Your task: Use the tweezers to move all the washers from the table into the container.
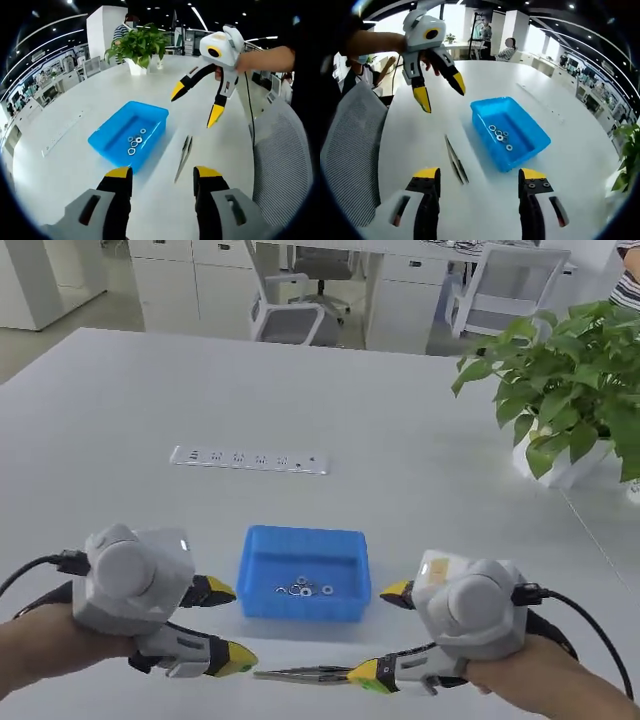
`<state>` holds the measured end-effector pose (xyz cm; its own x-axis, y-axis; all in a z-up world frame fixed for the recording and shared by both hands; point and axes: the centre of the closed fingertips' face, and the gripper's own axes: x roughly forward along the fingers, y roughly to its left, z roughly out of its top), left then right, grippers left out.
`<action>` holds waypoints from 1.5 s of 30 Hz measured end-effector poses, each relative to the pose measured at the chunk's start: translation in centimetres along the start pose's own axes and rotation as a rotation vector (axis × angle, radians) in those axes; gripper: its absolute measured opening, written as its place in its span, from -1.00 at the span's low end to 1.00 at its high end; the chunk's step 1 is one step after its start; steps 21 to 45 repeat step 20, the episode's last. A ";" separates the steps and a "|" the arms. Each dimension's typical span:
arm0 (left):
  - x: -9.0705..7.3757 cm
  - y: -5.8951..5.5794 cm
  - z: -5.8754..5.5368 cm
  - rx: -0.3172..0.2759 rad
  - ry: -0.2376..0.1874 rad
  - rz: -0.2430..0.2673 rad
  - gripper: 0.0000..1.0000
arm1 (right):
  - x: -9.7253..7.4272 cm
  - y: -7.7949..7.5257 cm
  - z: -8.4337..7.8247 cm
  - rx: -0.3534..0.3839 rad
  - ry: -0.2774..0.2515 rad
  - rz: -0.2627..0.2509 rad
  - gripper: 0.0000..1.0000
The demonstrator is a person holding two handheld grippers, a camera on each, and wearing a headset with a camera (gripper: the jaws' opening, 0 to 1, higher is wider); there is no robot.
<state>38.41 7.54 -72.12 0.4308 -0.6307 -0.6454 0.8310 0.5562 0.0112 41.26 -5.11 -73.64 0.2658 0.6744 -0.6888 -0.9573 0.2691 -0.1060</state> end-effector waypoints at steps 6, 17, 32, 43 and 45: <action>-1.2 0.4 0.3 -0.039 -0.057 0.038 0.42 | -1.5 -0.4 -0.5 0.069 -0.046 -0.032 0.52; -1.9 -1.1 1.8 -0.058 -0.165 0.050 0.99 | -3.0 -0.5 -1.3 0.106 -0.106 -0.058 1.00; -1.6 -1.2 1.8 -0.067 -0.167 0.041 0.98 | -3.1 -0.5 -1.6 0.105 -0.109 -0.059 1.00; -1.6 -1.2 1.8 -0.067 -0.167 0.041 0.98 | -3.1 -0.5 -1.6 0.105 -0.109 -0.059 1.00; -1.6 -1.2 1.8 -0.067 -0.167 0.041 0.98 | -3.1 -0.5 -1.6 0.105 -0.109 -0.059 1.00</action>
